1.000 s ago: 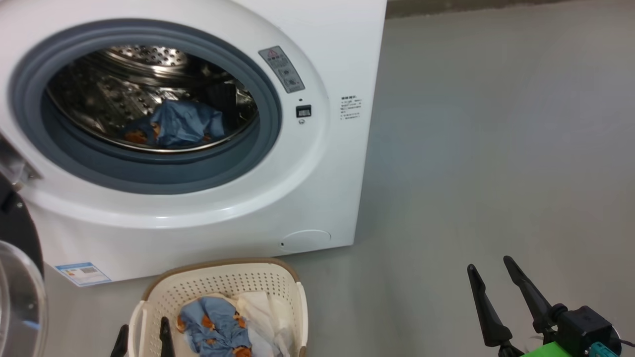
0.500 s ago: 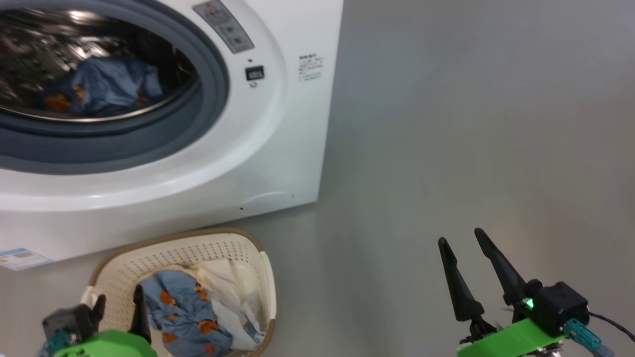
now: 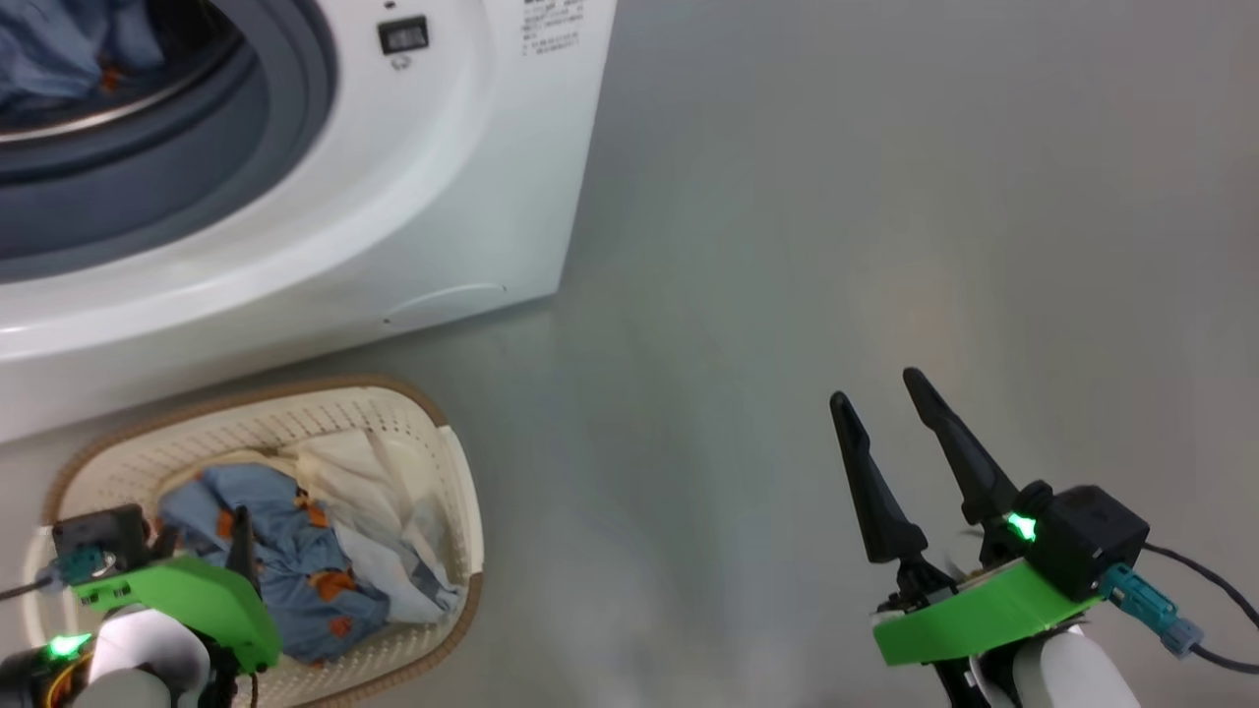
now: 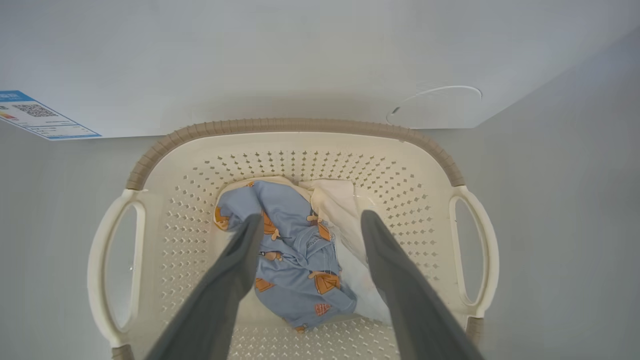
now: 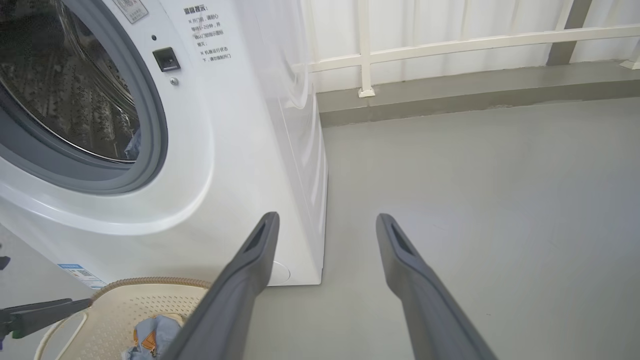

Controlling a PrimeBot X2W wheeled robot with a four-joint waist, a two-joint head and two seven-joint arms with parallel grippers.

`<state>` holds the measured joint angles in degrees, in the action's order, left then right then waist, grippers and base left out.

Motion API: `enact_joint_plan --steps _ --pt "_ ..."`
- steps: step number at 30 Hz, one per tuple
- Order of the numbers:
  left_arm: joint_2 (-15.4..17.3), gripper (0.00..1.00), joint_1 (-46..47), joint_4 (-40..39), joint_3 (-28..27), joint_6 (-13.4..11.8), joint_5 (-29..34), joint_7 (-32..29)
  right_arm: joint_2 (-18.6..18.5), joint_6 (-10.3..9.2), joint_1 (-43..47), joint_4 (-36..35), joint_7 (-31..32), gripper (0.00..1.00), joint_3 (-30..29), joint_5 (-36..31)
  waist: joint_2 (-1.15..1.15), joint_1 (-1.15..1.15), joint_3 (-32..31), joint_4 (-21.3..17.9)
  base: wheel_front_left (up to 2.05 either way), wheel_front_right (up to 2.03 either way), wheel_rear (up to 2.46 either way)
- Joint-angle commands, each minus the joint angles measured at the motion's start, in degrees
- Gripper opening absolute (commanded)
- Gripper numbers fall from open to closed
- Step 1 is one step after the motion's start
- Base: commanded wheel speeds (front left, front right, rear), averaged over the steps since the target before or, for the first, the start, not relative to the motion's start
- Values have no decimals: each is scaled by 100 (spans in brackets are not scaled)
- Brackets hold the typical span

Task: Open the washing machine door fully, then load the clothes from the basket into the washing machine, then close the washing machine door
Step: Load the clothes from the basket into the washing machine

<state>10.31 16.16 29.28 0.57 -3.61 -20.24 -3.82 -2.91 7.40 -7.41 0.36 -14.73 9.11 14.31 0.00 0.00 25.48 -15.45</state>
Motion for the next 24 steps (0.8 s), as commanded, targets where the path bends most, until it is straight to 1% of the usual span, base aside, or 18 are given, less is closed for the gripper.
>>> enact_joint_plan --steps 1,6,12,24 --pt "189 100 180 24 -194 -41 -36 -28 2 9 -132 -157 -27 100 173 68 0 0 418 -179 0 0 0" --pt "251 100 468 400 -216 -24 -107 -103 2 9 -293 -161 -27 100 235 64 0 0 668 -203 0 0 0" --pt "315 100 833 804 -219 31 -231 -370 2 9 -480 -202 -27 100 334 48 0 0 1031 -224 0 0 0" --pt "370 100 1486 1274 -204 92 -401 -597 2 9 -829 -276 -27 100 425 -1 0 0 1687 -196 0 0 0"
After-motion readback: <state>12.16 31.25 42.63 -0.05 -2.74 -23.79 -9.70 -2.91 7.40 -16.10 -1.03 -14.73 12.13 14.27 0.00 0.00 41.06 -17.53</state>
